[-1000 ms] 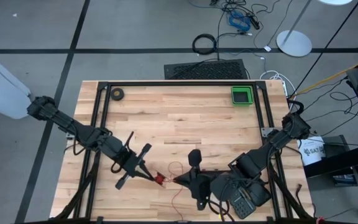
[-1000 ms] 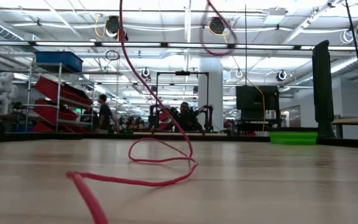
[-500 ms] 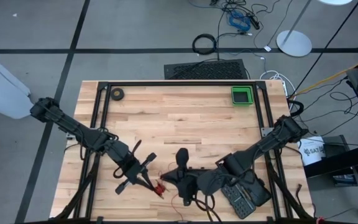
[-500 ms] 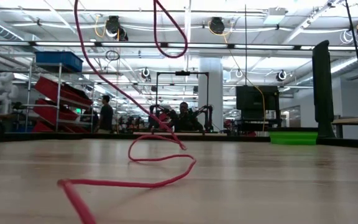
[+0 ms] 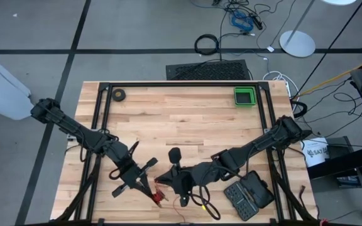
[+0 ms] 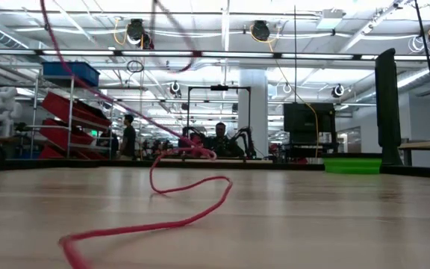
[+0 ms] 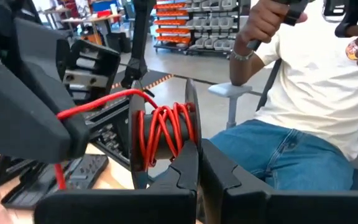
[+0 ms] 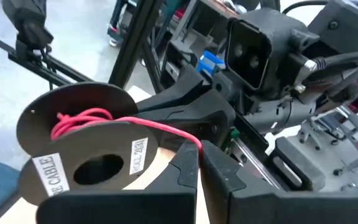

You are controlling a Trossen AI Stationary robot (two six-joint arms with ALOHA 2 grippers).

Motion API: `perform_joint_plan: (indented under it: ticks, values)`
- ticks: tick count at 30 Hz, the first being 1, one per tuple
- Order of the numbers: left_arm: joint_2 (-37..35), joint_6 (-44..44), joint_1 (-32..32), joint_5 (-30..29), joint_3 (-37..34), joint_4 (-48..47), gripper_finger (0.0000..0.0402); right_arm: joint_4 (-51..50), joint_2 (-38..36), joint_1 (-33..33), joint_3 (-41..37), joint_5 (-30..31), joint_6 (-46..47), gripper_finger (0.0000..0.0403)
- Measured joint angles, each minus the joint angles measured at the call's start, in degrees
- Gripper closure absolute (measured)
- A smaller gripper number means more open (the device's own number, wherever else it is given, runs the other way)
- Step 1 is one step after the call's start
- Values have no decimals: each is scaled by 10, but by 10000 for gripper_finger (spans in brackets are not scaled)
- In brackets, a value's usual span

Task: Coil cords
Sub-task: Coil the red wire on the black spool

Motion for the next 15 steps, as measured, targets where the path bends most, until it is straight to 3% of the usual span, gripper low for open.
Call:
perform_joint_plan:
  ticks: [15]
  values:
    - [0,54,-12,0,0,27,401,4,13,-27,0,-58,69,403]
